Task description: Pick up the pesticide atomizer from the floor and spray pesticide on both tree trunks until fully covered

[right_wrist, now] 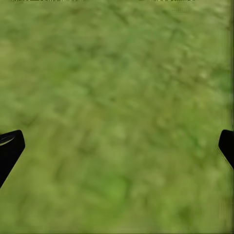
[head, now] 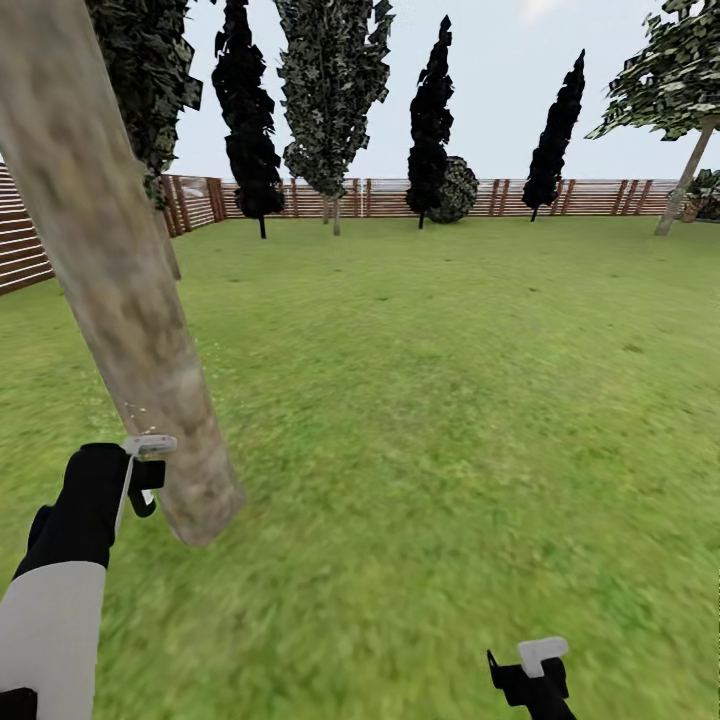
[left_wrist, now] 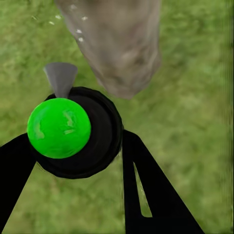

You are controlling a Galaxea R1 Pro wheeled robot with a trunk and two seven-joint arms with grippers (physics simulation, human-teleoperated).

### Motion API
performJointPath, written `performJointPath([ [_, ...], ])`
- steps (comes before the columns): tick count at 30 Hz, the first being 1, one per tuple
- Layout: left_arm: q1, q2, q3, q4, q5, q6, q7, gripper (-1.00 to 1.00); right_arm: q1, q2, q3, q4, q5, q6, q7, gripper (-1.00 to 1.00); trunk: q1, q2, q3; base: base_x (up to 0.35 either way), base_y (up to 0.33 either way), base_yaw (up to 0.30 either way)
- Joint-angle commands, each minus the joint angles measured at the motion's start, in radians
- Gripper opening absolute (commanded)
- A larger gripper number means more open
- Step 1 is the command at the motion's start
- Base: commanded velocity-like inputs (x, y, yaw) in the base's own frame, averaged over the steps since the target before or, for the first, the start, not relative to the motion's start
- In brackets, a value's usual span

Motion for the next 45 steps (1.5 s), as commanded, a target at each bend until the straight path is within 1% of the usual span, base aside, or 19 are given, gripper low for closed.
performJointPath([
  [1,-0.001,-0.001,0.001,-0.001,-0.011,0.003,-0.010,-1.00,0.000,0.000,0.009,0.000,-0.006,-0.002,-0.003,1.00,0.000,0.000,-0.001,0.164,-0.246,0.000],
  [4,0.000,0.000,0.001,-0.001,-0.012,0.003,-0.010,-1.00,0.000,0.002,0.009,0.000,-0.006,-0.002,-0.003,1.00,0.000,0.000,-0.001,0.161,-0.245,0.101],
  [13,0.002,-0.002,0.001,0.000,-0.011,0.003,-0.010,-1.00,0.000,0.002,0.009,0.000,-0.006,-0.002,-0.003,1.00,0.000,0.000,-0.001,0.159,-0.245,0.271],
  [16,0.006,-0.002,0.002,0.015,-0.010,0.005,-0.010,-1.00,0.000,0.002,0.009,0.000,-0.006,-0.002,-0.003,1.00,0.000,0.000,-0.001,0.152,-0.245,0.262],
  [22,0.004,-0.002,0.001,0.018,-0.010,0.014,-0.012,-1.00,0.000,-0.004,0.009,0.001,-0.006,-0.002,-0.003,1.00,0.000,0.000,-0.001,0.154,-0.245,0.035],
  [28,0.013,-0.008,0.008,0.018,-0.008,0.014,-0.014,-1.00,0.000,-0.001,0.009,0.000,-0.006,-0.001,-0.003,1.00,0.000,0.000,-0.001,0.191,-0.230,0.000],
  [30,0.016,-0.007,0.009,0.018,0.011,0.014,-0.016,-1.00,0.000,0.001,0.009,0.000,-0.006,-0.002,-0.003,1.00,0.000,0.000,-0.001,0.202,-0.224,0.021],
  [31,0.016,-0.005,0.013,0.018,0.025,0.014,-0.016,-1.00,0.000,0.002,0.009,0.000,-0.006,-0.002,-0.003,1.00,0.000,0.000,-0.001,0.203,-0.222,0.137],
  [32,0.017,-0.003,0.026,0.018,0.034,0.014,-0.016,-1.00,0.000,0.002,0.009,0.000,-0.006,-0.002,-0.003,1.00,0.000,0.000,-0.001,0.205,-0.220,0.205],
  [34,0.018,0.003,0.061,0.019,0.042,0.013,-0.016,-1.00,0.000,0.002,0.009,0.000,-0.006,-0.002,-0.003,1.00,0.000,0.000,-0.001,0.202,-0.219,0.252],
  [35,0.019,0.004,0.067,0.019,0.042,0.013,-0.017,-1.00,0.000,0.002,0.009,0.000,-0.006,-0.002,-0.003,1.00,0.000,0.000,-0.001,0.144,-0.239,0.271],
  [38,0.021,0.001,0.066,0.020,0.044,0.014,-0.017,-1.00,0.000,0.002,0.009,0.000,-0.006,-0.002,-0.003,1.00,0.000,0.000,-0.001,0.034,-0.265,0.275],
  [41,0.021,-0.001,0.064,0.053,0.045,0.013,-0.017,-1.00,0.000,0.002,0.009,0.000,-0.006,-0.002,-0.003,1.00,0.000,0.000,-0.001,0.002,-0.273,0.276],
  [45,0.021,0.003,0.071,0.063,0.044,0.013,-0.017,-1.00,0.000,0.002,0.009,0.000,-0.006,-0.002,-0.003,1.00,0.000,0.000,-0.001,0.004,-0.274,0.256],
])
